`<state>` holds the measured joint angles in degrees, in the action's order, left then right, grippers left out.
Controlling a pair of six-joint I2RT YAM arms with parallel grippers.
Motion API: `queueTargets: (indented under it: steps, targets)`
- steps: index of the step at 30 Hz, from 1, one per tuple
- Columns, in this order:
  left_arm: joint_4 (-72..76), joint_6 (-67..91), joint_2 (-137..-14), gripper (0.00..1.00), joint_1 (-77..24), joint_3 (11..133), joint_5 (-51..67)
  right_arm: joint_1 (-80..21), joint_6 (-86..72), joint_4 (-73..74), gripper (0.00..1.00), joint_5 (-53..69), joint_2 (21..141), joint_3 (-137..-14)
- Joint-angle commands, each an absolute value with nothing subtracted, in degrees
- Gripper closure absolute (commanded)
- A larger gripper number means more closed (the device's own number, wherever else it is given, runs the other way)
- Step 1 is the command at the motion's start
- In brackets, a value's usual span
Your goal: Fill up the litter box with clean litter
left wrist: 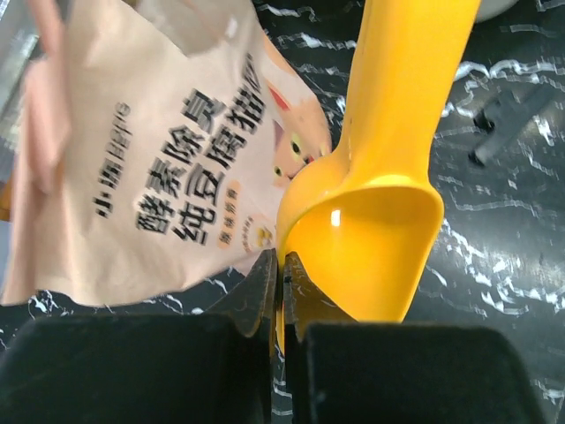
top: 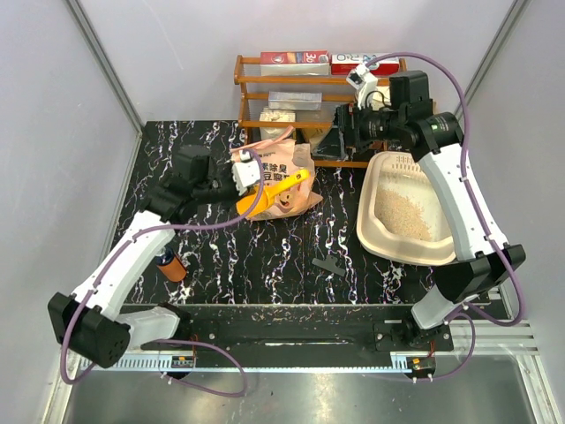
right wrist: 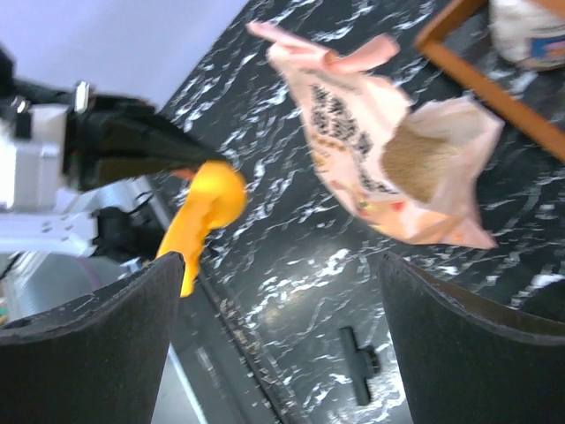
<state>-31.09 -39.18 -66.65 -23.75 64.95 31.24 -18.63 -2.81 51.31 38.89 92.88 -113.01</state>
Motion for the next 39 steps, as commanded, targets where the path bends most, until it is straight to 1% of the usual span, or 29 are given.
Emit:
queueTargets:
  steps: [1,5,9,16,18,26,39]
  targets:
    - [-23.90,-31.29,-69.87,1.00,-25.48,70.75,27.78,-18.81,-7.82,49.40,0.05,54.48,91.93,-109.35]
    - [-23.20,-31.03,-73.73,1.00,-27.59,74.00,23.22,-18.90,-8.88,47.64,0.06,53.88,91.93,-107.32]
    - [-21.27,-30.50,-75.06,1.00,-29.18,74.88,20.75,-19.07,-8.79,47.02,0.08,51.33,92.72,-106.26]
    - [-21.18,-29.98,-79.00,1.00,-31.11,78.74,17.50,-21.88,-10.11,44.91,0.17,50.10,94.57,-105.47]
    - [-21.18,-29.09,-80.06,1.00,-31.03,79.71,16.18,-22.41,-9.85,45.00,0.18,48.53,94.57,-105.29]
    - [-20.48,-27.78,-81.65,1.00,-31.29,80.86,16.70,-23.03,-10.10,42.72,0.22,43.77,94.39,-105.56]
    - [-19.69,-24.17,-83.14,1.00,-31.90,81.83,17.93,-23.29,-12.48,39.38,0.34,38.59,94.83,-104.68]
